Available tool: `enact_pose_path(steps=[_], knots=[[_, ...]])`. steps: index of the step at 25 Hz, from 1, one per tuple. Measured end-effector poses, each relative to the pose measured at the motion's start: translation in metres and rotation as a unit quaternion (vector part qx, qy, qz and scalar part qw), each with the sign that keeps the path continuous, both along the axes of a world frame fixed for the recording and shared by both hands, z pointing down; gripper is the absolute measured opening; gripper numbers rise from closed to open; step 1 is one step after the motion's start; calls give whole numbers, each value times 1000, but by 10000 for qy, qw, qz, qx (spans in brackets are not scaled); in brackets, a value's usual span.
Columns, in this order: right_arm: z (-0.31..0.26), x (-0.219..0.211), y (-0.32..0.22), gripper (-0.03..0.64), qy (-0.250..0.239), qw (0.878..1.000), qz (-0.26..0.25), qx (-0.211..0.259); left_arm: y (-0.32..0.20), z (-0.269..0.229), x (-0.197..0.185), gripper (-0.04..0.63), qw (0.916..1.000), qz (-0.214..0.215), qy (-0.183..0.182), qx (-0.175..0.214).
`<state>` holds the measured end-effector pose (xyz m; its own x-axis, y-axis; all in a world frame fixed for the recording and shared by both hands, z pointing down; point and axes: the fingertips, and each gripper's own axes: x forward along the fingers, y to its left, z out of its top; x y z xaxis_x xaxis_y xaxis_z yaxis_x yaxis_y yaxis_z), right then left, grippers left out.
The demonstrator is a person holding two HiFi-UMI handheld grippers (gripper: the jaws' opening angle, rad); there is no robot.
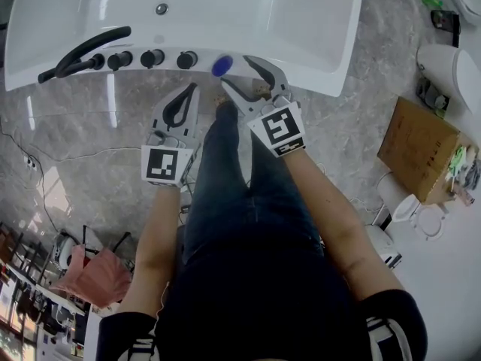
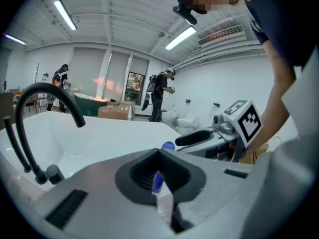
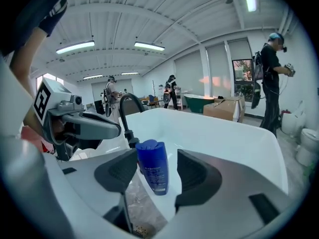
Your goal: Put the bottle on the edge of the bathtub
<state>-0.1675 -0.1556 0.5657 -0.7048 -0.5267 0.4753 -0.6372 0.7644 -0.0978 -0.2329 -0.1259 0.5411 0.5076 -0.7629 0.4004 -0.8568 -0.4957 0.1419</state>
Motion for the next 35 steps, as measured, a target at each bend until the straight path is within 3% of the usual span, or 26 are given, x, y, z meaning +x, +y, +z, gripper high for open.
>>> enact_pose_path(steps=[3, 6, 8, 17, 23, 27, 32, 35], knots=[[-25, 16, -3, 236, -163, 9994, 285, 96, -7, -14, 5, 2, 9998, 86, 20, 152], [-61, 38, -13, 57, -335, 9959, 787, 288, -18, -41, 9, 2, 9993, 70, 52, 373], [-88, 53, -20, 37, -539, 9917, 1093, 406, -26, -65, 13, 2, 9984, -9, 76, 556], [-240, 91, -44, 17, -664, 9682, 1755, 1657, -51, -211, 26, 2, 9832, -328, 17, 1794], [-337, 111, -37, 17, -812, 9390, 2158, 2550, -52, -293, 35, 2, 9704, -309, -151, 2389], [-388, 119, -23, 17, -848, 9212, 2322, 3006, -44, -354, 35, 2, 9570, -334, -202, 2874], [-412, 136, -16, 17, -686, 9123, 2413, 3236, -45, -387, 43, 2, 9547, -388, -77, 2951], [-416, 147, -14, 17, -717, 9098, 2445, 3276, -45, -389, 50, 2, 9514, -306, -186, 3059]])
